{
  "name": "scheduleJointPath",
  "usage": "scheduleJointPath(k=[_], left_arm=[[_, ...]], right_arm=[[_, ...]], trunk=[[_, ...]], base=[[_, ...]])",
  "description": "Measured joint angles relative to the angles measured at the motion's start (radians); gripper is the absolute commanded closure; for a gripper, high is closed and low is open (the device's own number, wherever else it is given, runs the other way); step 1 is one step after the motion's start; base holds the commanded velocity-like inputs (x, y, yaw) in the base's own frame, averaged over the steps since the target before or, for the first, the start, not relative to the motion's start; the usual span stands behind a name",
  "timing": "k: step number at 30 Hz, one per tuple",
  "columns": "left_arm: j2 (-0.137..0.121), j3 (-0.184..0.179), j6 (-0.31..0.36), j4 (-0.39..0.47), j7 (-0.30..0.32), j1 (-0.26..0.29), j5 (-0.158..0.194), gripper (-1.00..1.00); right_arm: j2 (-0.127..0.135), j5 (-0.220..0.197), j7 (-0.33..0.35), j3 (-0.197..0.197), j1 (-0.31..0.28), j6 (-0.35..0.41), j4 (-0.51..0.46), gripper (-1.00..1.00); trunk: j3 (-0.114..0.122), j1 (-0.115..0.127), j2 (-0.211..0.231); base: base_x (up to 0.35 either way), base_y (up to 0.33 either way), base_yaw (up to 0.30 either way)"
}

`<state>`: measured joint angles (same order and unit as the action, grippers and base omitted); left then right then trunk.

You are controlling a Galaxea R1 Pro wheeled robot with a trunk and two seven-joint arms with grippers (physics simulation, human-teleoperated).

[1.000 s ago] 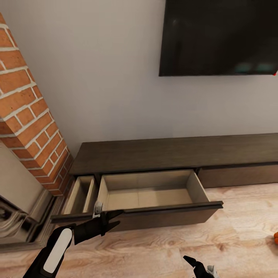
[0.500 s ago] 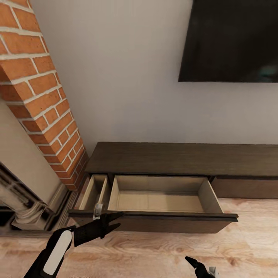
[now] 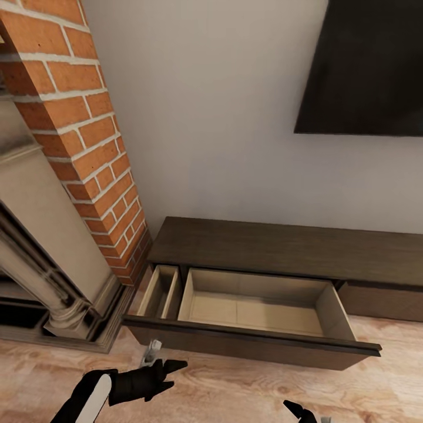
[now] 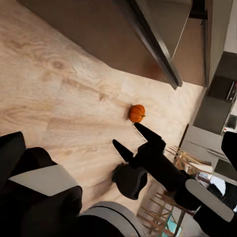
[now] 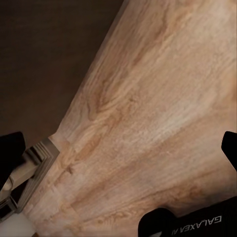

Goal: Place each of the two pumpkins and all three candles from the living room inside a cabinet in the living room (use any cabinet), then make sure every cabinet is closed, and position the cauldron so it is next to a table in the living room.

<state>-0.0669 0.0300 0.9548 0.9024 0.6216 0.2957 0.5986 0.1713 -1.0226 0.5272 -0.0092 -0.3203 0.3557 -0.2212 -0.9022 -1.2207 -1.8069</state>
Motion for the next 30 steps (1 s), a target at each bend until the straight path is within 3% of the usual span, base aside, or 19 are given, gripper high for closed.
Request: scheduleJointPath(k=[3, 12, 25, 30], left_arm=[[-0.001, 0.001, -0.043, -0.039, 0.002, 0.000, -0.023, -1.00], [-0.001, 0.000, -0.085, -0.075, 0.003, 0.000, -0.039, -1.00], [-0.001, -0.001, -0.106, -0.111, 0.003, 0.000, -0.061, -1.00], [-0.001, -0.001, -0.113, -0.112, 0.003, 0.000, -0.061, -1.00]], right_arm=[[0.000, 0.000, 0.000, 0.000, 0.000, 0.000, 0.008, -1.00], [-0.001, 0.000, -0.001, -0.001, 0.000, 0.000, 0.010, -1.00], [-0.002, 0.000, -0.004, -0.001, 0.000, -0.004, 0.010, -1.00], [-0.003, 0.002, -0.001, 0.000, 0.000, -0.052, 0.010, -1.00]], trunk=[[0.003, 0.004, 0.007], [0.003, 0.004, 0.007], [0.006, 0.003, 0.007], [0.011, 0.003, 0.007]], base=[[0.000, 0.000, 0.005], [-0.044, 0.002, 0.001], [-0.292, 0.023, 0.057], [-0.316, -0.004, 0.211]])
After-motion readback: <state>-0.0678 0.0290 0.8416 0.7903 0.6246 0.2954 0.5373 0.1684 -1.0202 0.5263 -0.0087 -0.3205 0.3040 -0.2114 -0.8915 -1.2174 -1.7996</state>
